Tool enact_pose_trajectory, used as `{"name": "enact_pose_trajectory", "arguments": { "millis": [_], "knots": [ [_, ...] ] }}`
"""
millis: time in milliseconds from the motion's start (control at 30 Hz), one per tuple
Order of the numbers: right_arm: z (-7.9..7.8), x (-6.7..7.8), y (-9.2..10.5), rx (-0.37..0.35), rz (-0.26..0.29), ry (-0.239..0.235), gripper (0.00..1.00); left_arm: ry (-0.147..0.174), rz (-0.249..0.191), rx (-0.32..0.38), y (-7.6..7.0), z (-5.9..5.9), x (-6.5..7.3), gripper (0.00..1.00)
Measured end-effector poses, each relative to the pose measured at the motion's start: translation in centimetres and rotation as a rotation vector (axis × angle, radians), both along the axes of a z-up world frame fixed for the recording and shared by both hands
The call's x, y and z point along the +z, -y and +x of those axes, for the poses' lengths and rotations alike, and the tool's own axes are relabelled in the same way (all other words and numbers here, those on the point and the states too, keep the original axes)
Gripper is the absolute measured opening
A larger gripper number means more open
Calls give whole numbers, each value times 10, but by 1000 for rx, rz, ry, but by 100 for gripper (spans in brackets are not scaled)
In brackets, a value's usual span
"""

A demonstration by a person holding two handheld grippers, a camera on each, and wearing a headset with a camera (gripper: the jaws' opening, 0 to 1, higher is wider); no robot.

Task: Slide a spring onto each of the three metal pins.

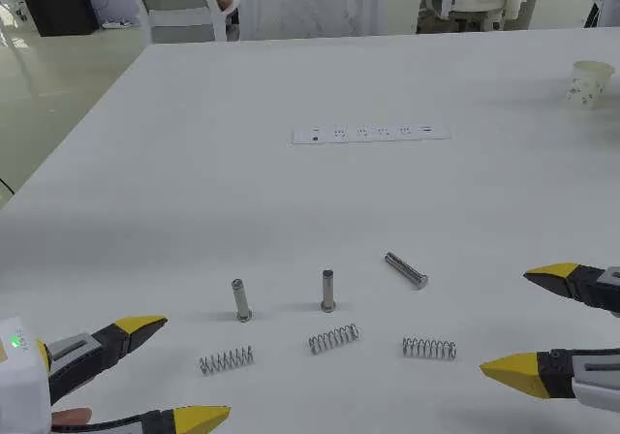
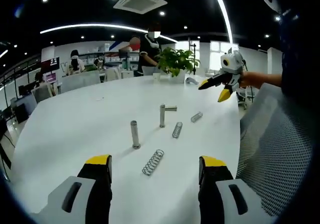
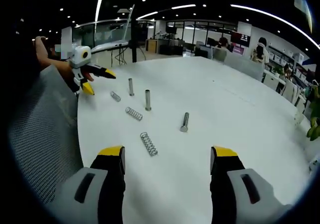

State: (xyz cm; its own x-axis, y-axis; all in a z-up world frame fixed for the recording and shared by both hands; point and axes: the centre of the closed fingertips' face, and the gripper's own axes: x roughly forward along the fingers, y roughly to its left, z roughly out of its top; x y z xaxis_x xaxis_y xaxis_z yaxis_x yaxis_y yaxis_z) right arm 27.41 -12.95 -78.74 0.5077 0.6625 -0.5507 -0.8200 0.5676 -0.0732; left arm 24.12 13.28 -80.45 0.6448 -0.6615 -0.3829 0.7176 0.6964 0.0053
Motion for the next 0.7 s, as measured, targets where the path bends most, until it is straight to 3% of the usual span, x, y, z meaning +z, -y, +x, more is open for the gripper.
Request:
{"name": "enact_pose_trajectory", "arguments": {
  "millis": [700],
  "knots": [
    [-1,0,3,-5,2,2,66,3,5,3,2,-3,0,65]
  ]
}}
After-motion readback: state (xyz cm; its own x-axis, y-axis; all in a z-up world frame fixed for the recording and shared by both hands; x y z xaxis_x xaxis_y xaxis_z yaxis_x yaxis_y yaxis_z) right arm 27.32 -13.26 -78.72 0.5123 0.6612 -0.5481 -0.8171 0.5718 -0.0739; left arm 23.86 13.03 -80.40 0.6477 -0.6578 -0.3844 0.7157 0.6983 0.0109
